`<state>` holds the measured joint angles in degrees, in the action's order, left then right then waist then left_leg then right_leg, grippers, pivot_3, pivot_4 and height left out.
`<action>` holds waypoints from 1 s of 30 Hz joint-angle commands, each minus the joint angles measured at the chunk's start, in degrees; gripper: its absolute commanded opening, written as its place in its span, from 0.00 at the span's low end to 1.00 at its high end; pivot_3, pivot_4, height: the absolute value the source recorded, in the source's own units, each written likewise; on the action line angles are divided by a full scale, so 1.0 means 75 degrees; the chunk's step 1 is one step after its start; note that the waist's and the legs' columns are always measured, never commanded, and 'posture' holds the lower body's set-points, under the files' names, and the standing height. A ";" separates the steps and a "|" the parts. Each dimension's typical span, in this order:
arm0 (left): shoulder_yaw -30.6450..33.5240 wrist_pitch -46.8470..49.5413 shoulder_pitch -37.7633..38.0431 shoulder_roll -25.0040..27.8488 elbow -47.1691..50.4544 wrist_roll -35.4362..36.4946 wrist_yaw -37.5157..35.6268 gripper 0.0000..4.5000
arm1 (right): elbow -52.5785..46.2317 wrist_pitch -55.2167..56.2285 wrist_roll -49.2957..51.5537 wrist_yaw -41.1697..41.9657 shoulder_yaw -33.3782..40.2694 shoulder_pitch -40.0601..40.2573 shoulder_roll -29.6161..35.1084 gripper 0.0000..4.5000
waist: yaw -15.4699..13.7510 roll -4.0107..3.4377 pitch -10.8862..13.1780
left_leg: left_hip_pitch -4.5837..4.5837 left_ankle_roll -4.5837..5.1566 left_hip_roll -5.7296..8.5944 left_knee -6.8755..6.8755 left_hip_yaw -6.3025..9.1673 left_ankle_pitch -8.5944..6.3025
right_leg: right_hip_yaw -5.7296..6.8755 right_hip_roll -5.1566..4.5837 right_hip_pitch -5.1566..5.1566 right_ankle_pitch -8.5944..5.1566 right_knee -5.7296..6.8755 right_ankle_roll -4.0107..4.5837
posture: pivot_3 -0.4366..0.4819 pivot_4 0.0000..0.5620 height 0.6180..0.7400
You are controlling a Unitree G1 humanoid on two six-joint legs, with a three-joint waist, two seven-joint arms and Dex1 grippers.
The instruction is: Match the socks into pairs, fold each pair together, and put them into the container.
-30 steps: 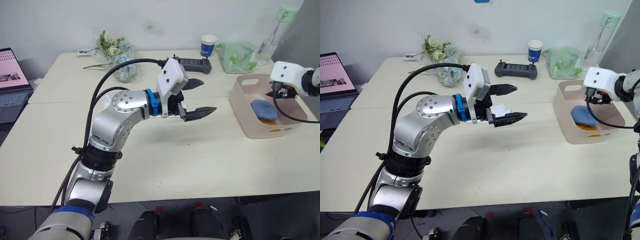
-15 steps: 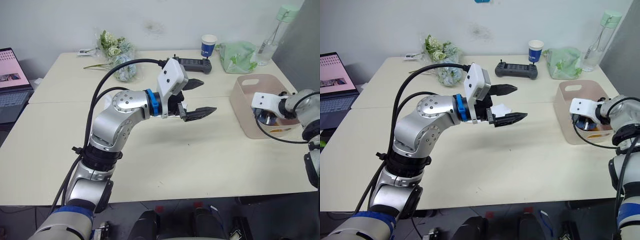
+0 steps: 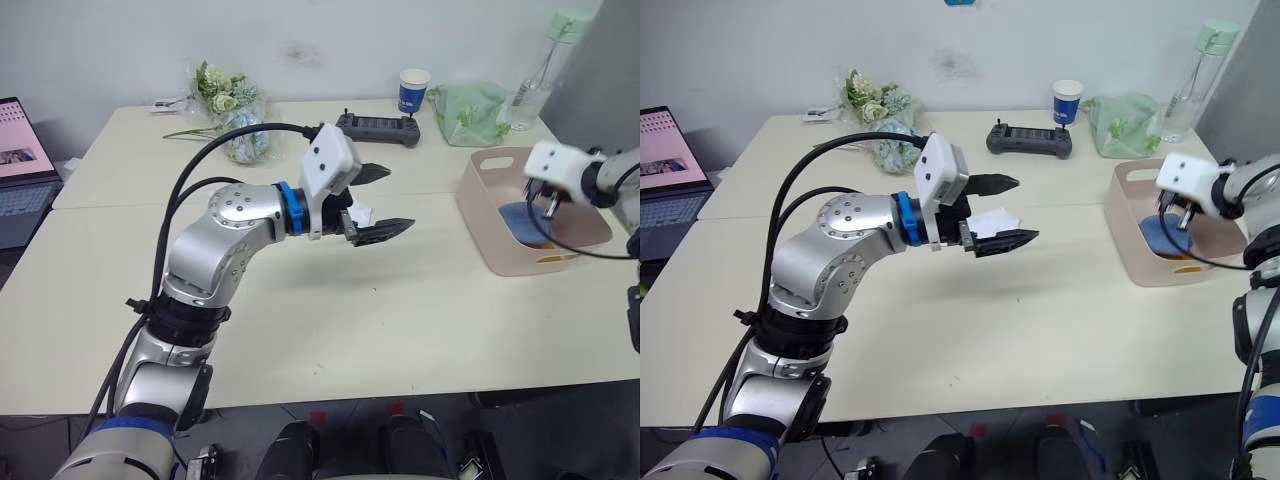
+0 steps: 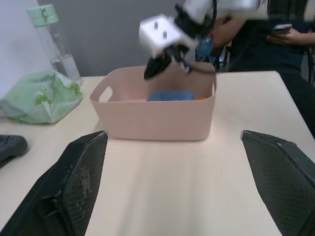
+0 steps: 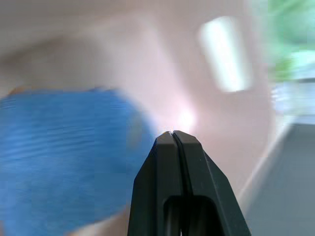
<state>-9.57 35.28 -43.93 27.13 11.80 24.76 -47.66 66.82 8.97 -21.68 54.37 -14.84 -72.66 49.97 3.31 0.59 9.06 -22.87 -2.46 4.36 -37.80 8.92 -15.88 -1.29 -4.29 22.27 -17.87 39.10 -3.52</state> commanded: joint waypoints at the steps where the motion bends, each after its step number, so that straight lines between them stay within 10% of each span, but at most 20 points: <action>1: 0.0512 -0.0437 0.0408 0.0332 0.0188 -0.0332 0.0276 1.00 | -0.0901 -0.0254 0.0852 0.0139 0.0744 -0.0179 -0.0131 0.09 | 0.0031 -0.0002 -0.0001 | 0.0003 0.0000 -0.0002 0.0000 -0.0001 0.0000 | -0.0002 0.0001 0.0000 0.0000 0.0000 0.0000 | 0.48 0.27 1.00; 13: 0.2338 -0.1329 0.4185 0.0490 0.0832 -0.1161 0.2207 1.00 | -0.9567 -0.4621 0.3385 -0.1183 0.1967 0.5249 -0.2811 0.99 | -0.0193 -0.0008 -0.0011 | -0.0020 0.0000 0.0003 -0.0009 0.0049 0.0000 | 0.0029 -0.0018 0.0005 0.0001 0.0007 0.0002 | 0.48 0.27 1.00; 23: 0.3131 -0.2582 0.6828 -0.0564 0.1374 -0.1206 0.3074 1.00 | -1.0866 -0.3081 0.3280 -0.2748 0.1827 0.8889 -0.3804 0.99 | -0.0236 -0.0007 -0.0016 | -0.0001 0.0001 0.0017 -0.0007 0.0037 -0.0001 | 0.0028 -0.0052 -0.0012 0.0002 0.0005 0.0000 | 0.48 0.27 1.00; 30: 0.3003 -0.2705 0.7043 -0.0511 0.1291 -0.1153 0.2802 1.00 | -1.1043 -0.2985 0.3233 -0.2998 0.1669 0.9077 -0.3739 0.99 | -0.0214 -0.0010 -0.0019 | 0.0021 0.0002 0.0002 -0.0001 0.0036 -0.0001 | 0.0023 -0.0001 -0.0027 0.0001 0.0011 0.0000 | 0.48 0.27 1.00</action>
<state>12.68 16.51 10.18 22.44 20.36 15.67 -26.09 -13.63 -14.47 2.67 32.38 -2.62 -3.55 21.60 1.70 0.51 8.92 -22.71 -2.45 4.39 -37.81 9.19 -15.89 -1.13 -4.30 22.05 -17.86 39.17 -3.52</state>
